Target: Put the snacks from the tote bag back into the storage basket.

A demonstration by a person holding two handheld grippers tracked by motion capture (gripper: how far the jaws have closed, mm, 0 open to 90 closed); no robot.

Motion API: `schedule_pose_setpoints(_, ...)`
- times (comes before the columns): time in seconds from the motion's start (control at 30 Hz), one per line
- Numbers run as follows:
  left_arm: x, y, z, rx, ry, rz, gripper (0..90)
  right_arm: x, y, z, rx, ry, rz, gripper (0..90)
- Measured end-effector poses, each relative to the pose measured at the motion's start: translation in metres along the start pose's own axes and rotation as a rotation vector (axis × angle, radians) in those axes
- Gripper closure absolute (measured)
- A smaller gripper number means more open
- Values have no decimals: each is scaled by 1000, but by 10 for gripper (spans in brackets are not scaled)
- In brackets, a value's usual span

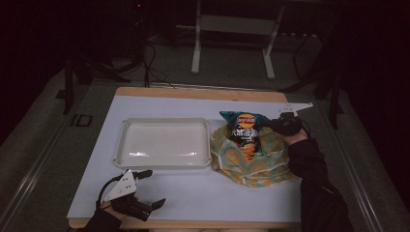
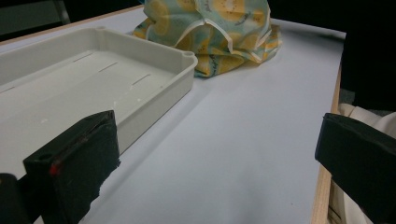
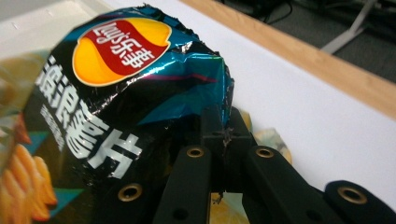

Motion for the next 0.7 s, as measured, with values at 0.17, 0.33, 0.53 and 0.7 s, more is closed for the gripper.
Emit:
schedule_pose_setpoints(0.17, 0, 0, 0, -1, 3, 1, 3, -15, -9, 12, -27, 47, 1, 900)
schedule_pose_setpoints(0.33, 0, 0, 0, 1, 0, 0, 3, -27, -16, 21, -40, 78, 16, 900)
schedule_pose_setpoints(0.53, 0, 0, 0, -2, 2, 1, 3, -35, -20, 31, -51, 113, 21, 900)
schedule_pose_setpoints(0.7, 0, -1, 0, -3, 2, 2, 3, -42, -19, 42, -48, 142, 16, 900)
Point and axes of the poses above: each handheld gripper's, and its own axes: z roughly backward along the jaws, x roughly out of its underside, y roughly to its right, the point moved 8 cm from there along -z, roughly forward along the jaws, and after that the axes turned 6 degrees about x, right-handed, at the moved point
